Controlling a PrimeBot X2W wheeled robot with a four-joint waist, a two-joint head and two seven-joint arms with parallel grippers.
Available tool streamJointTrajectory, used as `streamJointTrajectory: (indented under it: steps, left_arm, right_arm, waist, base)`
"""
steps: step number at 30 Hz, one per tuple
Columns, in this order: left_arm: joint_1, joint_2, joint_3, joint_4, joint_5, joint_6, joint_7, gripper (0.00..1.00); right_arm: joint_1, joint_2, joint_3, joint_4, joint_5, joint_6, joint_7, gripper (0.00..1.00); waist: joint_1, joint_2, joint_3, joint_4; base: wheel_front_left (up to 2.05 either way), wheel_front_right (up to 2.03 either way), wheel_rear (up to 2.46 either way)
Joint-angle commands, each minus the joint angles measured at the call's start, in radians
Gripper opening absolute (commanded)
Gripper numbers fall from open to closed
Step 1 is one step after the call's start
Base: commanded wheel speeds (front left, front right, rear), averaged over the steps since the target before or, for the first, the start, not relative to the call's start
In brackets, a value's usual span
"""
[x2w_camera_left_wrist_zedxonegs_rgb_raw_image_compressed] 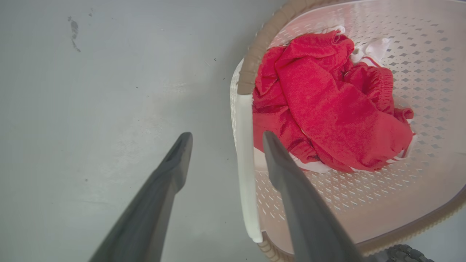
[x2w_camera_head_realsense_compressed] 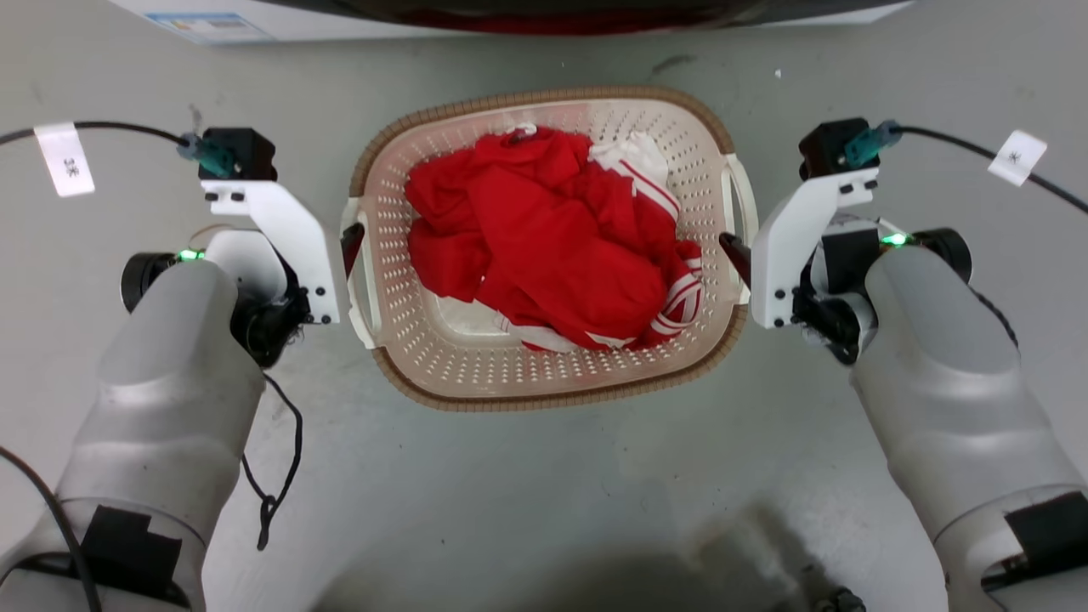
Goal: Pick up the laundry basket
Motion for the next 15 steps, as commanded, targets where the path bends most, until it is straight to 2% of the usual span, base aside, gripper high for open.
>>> streamJointTrajectory:
  steps: [1,15]
  left_arm:
    - [-0.027,0.009,-0.014,0.005,-0.019,0.000,0.007,1.00]
    - [-0.118,0.027,-0.114,0.062,-0.079,0.000,0.003,1.00]
  right_arm:
    - [-0.040,0.003,0.011,0.028,0.017,-0.001,-0.007,1.00]
    - [-0.163,0.003,0.111,0.146,0.116,-0.001,-0.049,1.00]
  waist:
    - [-0.0002,0.0000,0.037,-0.009]
    - [-0.0002,0.0000,0.125,-0.019]
  base:
    - [0.00,0.00,0.00]
    - [0.00,0.00,0.00]
